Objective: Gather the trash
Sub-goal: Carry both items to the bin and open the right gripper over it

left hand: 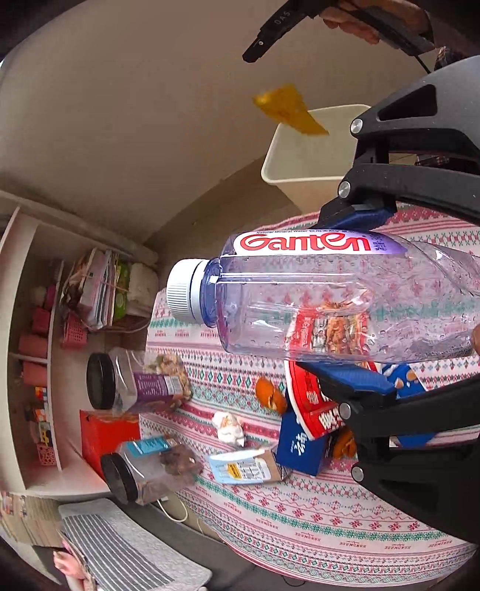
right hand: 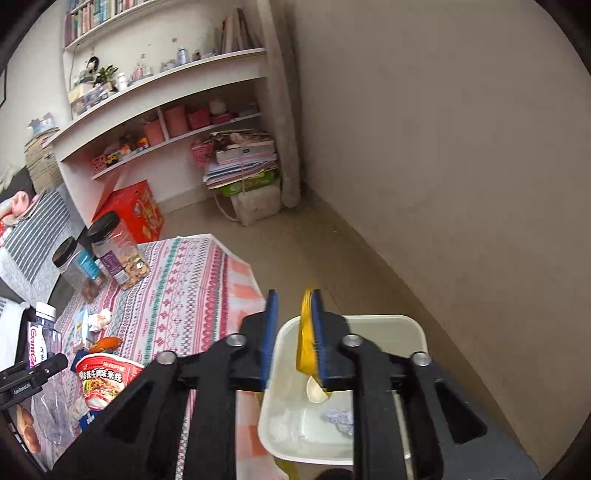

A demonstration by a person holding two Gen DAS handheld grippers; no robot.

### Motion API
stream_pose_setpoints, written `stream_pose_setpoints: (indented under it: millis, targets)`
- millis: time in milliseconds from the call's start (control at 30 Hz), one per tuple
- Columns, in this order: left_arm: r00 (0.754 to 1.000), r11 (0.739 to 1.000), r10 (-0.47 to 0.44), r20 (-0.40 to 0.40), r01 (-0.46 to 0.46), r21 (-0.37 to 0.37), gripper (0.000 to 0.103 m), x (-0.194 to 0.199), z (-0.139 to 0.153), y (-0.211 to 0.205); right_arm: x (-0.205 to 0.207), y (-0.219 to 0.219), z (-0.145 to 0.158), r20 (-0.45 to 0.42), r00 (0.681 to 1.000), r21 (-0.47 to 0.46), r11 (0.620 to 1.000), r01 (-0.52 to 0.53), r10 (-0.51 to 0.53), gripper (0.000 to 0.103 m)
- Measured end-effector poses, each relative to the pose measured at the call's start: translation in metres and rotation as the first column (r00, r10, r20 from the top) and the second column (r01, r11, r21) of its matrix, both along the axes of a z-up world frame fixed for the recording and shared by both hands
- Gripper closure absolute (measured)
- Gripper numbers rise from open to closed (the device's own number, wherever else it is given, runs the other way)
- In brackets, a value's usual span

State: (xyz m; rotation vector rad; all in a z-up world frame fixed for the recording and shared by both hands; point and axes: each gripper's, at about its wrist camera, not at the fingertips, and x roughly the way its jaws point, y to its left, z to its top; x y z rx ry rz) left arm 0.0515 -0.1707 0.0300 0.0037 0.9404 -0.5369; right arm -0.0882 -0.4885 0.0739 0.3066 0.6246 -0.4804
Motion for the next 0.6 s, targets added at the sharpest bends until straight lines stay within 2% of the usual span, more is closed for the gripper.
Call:
stream_pose_setpoints:
  millis: [33, 200, 367, 433, 600]
  targets:
    - [1.000, 1.000, -0.019, 0.003, 0.019, 0.003, 0.045, -0.003, 0.001, -0.011, -0.006, -0.006, 0.000, 0.005, 1.000, -0.001, 1.000, 0.020, -0.020, 0.059]
    - [0.995, 0.995, -0.098, -0.011, 0.097, -0.029, 0.045, -0.015, 0.006, -0.067, -0.037, -0.035, 0.001, 0.018, 0.994, 0.016, 0.994, 0.111, -0.111, 0.053]
    - [0.981, 0.980, -0.194, -0.005, 0.193, -0.046, 0.044, -0.036, 0.014, -0.128, -0.062, -0.051, 0.005, 0.029, 0.979, -0.031, 0.979, 0.204, -0.203, 0.044]
    - [0.974, 0.973, -0.227, 0.002, 0.227, -0.050, 0.045, -0.045, 0.018, -0.151, -0.072, -0.058, 0.006, 0.040, 0.971, -0.031, 0.972, 0.235, -0.234, 0.034]
    - [0.955, 0.953, -0.296, 0.002, 0.295, -0.068, 0.044, -0.061, 0.023, -0.204, -0.099, -0.070, 0.008, 0.053, 0.938, -0.067, 0.936, 0.345, -0.342, 0.018]
